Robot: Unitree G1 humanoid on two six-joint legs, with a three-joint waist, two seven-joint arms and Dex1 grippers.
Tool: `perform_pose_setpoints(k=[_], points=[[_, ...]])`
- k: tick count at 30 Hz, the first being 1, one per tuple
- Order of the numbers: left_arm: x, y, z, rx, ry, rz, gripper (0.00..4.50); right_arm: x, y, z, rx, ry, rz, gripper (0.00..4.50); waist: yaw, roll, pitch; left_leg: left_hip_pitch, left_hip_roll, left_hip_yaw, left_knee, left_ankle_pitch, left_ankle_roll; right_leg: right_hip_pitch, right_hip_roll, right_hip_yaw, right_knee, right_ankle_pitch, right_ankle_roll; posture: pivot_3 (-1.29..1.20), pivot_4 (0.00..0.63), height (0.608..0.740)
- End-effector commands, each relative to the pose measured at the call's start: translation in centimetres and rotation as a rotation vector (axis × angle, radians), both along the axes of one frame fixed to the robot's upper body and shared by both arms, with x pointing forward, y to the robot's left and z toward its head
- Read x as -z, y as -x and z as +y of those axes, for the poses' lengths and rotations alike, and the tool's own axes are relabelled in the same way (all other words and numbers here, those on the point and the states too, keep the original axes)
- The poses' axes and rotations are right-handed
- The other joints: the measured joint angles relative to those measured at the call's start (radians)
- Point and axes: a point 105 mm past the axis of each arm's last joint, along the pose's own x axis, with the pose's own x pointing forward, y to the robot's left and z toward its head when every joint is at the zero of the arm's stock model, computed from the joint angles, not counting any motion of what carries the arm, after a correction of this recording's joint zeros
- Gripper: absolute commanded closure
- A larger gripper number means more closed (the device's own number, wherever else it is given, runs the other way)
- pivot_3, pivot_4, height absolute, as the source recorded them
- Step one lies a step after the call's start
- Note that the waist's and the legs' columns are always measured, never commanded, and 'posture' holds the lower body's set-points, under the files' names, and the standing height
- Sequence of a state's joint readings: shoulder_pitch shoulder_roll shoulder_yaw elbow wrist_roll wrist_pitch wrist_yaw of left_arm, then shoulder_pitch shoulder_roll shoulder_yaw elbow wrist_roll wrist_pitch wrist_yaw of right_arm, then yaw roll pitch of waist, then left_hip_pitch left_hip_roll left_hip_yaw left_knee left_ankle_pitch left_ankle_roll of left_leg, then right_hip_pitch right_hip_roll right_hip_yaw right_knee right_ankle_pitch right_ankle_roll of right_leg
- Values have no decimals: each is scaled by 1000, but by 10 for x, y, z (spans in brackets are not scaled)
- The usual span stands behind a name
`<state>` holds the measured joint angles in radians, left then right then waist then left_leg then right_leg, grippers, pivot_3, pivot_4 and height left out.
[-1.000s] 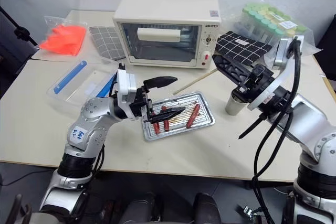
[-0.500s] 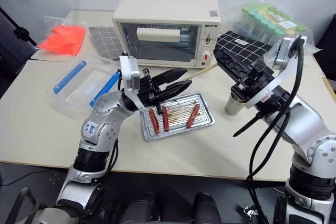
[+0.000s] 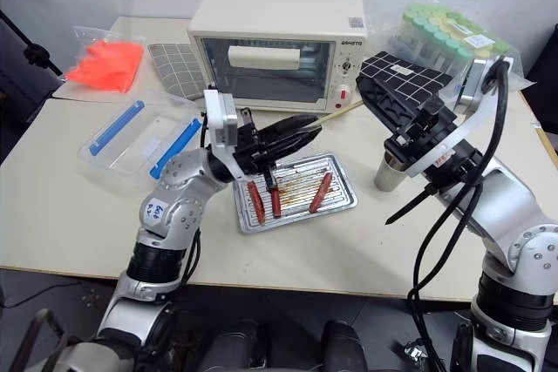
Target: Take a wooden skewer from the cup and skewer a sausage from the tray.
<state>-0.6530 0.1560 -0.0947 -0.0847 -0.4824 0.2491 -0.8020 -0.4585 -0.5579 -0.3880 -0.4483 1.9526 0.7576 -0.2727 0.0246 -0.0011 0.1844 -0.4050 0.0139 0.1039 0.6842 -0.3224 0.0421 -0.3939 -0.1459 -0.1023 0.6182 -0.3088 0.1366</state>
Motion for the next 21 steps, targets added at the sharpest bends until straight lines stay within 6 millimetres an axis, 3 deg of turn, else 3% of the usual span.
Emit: perform_pose_setpoints(k=[1,6,9,14,18,21], points=[[-13,-1,4,-22,42,-29,4491,-10,12,6,-28,4,-61,4500,0,0,0,0,0,0,0,0,0,0,0,0,0,0,0,0,150,740],[-14,-3,5,-35,39,-26,4491,-12,14,6,-29,12,-74,4500,-1,0,0,0,0,0,0,0,0,0,0,0,0,0,0,0,150,740],[-14,-6,6,-52,32,-34,4500,-11,16,7,-36,9,-79,3759,0,0,0,0,0,0,0,0,0,0,0,0,0,0,0,0,150,740],[-17,-14,16,-99,19,-50,4500,-7,15,2,-17,132,-63,2155,1,0,0,0,0,-1,0,0,0,0,0,0,0,0,0,0,150,740],[-16,-19,32,-142,-21,-64,4500,-10,15,-6,-24,269,-77,2155,0,0,0,0,0,-1,0,0,0,0,0,-1,0,0,0,0,150,740],[-12,-22,61,-202,-99,-77,4500,-10,11,-13,-40,488,-98,2155,-2,0,0,-1,0,-1,0,0,1,0,-1,-1,0,0,0,0,150,740]])
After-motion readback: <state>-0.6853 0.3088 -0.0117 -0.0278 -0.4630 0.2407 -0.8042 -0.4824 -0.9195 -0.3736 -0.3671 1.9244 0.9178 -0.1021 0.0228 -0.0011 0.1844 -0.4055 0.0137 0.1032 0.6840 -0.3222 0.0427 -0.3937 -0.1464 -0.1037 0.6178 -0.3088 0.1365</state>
